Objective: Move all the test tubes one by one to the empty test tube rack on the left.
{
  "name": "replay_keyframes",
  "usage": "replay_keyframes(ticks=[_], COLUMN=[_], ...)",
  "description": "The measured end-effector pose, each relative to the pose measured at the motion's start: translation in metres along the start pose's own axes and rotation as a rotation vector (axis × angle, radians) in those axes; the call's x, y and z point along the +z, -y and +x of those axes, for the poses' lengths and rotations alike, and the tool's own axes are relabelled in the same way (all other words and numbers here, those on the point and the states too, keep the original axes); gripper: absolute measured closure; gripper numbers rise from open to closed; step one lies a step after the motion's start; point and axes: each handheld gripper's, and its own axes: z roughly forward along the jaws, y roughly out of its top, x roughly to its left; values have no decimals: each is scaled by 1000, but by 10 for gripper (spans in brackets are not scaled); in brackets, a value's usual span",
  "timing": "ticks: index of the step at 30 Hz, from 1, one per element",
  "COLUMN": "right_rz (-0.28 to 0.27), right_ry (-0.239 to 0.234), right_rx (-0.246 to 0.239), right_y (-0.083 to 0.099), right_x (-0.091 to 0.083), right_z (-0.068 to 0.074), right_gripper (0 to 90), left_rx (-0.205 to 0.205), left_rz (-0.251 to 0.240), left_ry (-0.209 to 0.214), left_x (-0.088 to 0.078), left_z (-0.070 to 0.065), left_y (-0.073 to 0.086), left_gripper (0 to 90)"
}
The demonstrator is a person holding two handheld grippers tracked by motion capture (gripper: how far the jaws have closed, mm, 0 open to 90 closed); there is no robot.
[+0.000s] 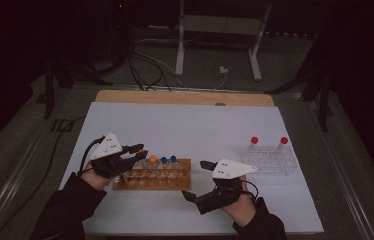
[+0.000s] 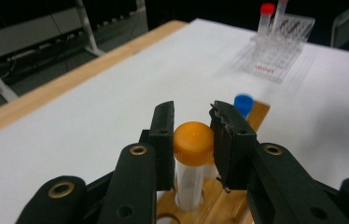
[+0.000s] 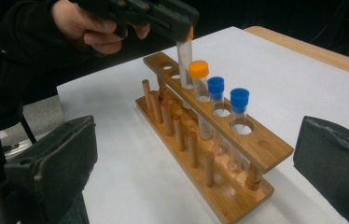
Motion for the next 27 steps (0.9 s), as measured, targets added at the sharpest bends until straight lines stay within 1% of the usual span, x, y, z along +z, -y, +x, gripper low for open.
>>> replay_keyframes(ticks=[1,5,10,14,15,16,17,23,24,26,27], right_rz=[-1,-2,-5,-3,-3,-4,-3,-4,-5,-6,-8], right_ry=[1,-2,-3,-4,-3,-3,-5,-7,-5,-8,-6], right_rx=[1,3,4,4,3,3,3,4,1,0,-1], right_y=[0,0,-1,-1,-1,-1,-1,-1,-1,-1,-2], right_x=[0,-1,-1,-2,-2,-2,-2,-2,-3,-3,-4], right_z=[0,0,-1,-1,0,0,-1,-1,-1,-1,-1], right_gripper=[0,0,0,0,0,0,0,0,0,0,0], left_rx=[-2,16,3,7,6,9,2,10,9,9,6], left_rz=[4,37,51,67,80,79,79,84,80,73,66], left_ry=[4,5,14,20,25,26,28,36,43,56,68], left_x=[2,7,9,10,11,11,11,11,11,9,8], left_z=[0,-2,-1,-1,0,0,0,2,2,2,1], left_y=[1,5,9,12,12,13,13,13,13,13,13], left_gripper=[720,720,720,719,718,718,718,715,713,694,661])
